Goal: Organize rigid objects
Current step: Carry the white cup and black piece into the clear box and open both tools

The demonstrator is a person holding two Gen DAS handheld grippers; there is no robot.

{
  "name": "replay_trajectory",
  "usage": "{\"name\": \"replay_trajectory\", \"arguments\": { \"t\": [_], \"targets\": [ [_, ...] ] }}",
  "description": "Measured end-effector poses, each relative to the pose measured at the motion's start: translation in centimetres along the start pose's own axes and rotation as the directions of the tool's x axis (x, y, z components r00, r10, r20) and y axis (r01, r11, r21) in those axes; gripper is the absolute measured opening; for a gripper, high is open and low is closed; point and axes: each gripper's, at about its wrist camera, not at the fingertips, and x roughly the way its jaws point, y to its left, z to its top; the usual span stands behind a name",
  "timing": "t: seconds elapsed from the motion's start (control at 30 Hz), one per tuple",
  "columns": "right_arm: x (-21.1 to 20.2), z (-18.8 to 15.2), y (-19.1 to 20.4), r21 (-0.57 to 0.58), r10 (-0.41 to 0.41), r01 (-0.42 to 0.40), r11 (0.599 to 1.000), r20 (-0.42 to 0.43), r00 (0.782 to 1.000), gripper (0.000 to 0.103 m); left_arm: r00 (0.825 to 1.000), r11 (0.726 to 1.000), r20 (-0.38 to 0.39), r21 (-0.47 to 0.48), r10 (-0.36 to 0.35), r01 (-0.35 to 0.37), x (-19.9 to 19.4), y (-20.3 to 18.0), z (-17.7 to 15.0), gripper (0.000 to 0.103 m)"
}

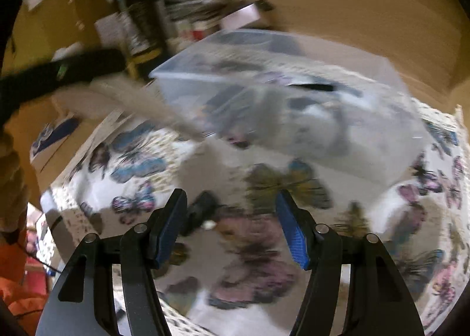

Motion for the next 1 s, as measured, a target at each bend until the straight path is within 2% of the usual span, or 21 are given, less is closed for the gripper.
{"name": "replay_trajectory", "arguments": {
  "t": [0.1,0.13,0.23,0.43,0.63,0.8,1.0],
  "targets": [
    [1.7,-0.5,1.3,-0.047,-0.038,0.035,0.998,-0.045,0.998,0.054,1.000,1.000,0.005,0.007,-0.006,0.006,-0.1,-0.1,-0.2,0.039],
    [1.6,-0.6,1.6,-0.064,-0.060,0.058,0.996,-0.029,0.998,0.051,1.000,1.000,0.008,0.010,-0.007,0.007,-0.2,-0.1,-0.2,0.039],
    [1.2,-0.8,1.8,-0.071,-0.061,0.059,0.996,-0.023,0.998,0.024,1.000,1.000,0.020,0.015,-0.010,0.010,-0.8,-0.3,-0.3,0.039],
    [0.5,-1.0,0.5,-0.016,-0.056,0.056,0.998,-0.006,0.998,0.024,0.999,1.000,0.046,0.021,-0.013,0.012,-1.9,-0.5,0.1,0.039],
    [-2.3,-0.5,-0.6,0.023,-0.085,0.083,0.996,0.067,0.994,0.024,0.997,1.000,0.080,0.022,-0.010,0.008,-3.1,-0.6,1.0,0.039],
    [-5.1,1.2,-1.7,0.047,-0.114,0.108,0.993,0.149,0.982,0.024,0.993,0.999,0.119,0.034,0.003,-0.007,-4.2,-1.0,2.4,0.039],
    [-7.8,3.5,-3.1,0.076,-0.158,0.144,0.987,0.244,0.957,0.024,0.986,0.999,0.167,0.044,0.017,-0.025,-4.7,-1.2,4.1,0.039]
  ]
}}
